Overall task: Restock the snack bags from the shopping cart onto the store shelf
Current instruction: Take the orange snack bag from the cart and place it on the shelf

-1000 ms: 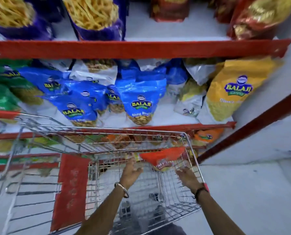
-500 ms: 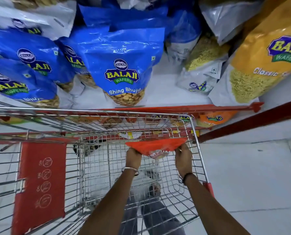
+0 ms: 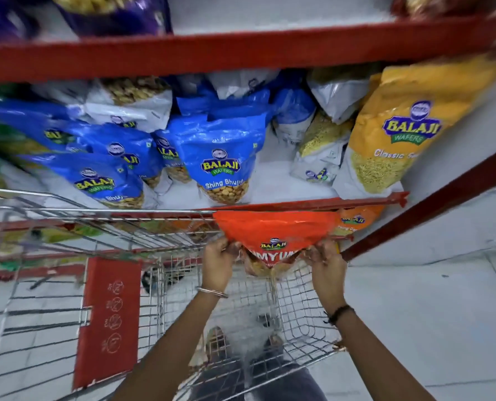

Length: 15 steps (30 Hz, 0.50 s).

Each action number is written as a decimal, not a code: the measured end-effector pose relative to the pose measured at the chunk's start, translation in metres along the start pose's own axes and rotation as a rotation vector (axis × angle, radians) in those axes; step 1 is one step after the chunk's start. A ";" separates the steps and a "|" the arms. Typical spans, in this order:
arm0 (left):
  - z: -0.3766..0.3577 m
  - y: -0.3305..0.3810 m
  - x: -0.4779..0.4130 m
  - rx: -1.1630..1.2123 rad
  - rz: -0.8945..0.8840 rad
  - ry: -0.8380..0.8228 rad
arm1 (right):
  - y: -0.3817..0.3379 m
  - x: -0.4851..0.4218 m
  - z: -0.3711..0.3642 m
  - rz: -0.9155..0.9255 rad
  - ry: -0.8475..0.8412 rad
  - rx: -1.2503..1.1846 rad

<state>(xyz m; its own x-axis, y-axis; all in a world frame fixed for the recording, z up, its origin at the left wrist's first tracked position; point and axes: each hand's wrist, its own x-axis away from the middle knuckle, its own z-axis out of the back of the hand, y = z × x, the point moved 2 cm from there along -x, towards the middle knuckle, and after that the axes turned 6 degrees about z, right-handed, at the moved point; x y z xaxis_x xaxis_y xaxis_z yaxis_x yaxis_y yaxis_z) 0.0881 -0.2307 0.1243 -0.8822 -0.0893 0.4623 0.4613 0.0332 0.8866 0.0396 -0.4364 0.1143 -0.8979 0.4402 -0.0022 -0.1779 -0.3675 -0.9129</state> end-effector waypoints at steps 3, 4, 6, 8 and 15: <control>0.010 0.045 0.022 -0.018 -0.116 0.008 | -0.061 0.002 0.027 0.131 0.038 -0.143; 0.013 0.063 0.030 -0.033 -0.156 0.013 | -0.080 0.000 0.036 0.169 0.050 -0.199; 0.015 0.107 0.049 0.003 -0.215 0.008 | -0.118 -0.006 0.052 0.242 0.066 -0.283; 0.013 0.153 0.067 0.088 -0.327 -0.026 | -0.159 -0.015 0.067 0.300 0.063 -0.389; 0.002 0.303 0.111 0.174 -0.635 -0.155 | -0.291 -0.065 0.109 0.609 0.152 -0.524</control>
<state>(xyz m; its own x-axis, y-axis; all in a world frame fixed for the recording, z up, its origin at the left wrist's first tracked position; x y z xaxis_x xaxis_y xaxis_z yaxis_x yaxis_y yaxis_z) 0.1293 -0.2282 0.4441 -0.9865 -0.0014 -0.1638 -0.1613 0.1826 0.9699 0.1058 -0.4470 0.4246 -0.7054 0.4069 -0.5803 0.5688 -0.1636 -0.8061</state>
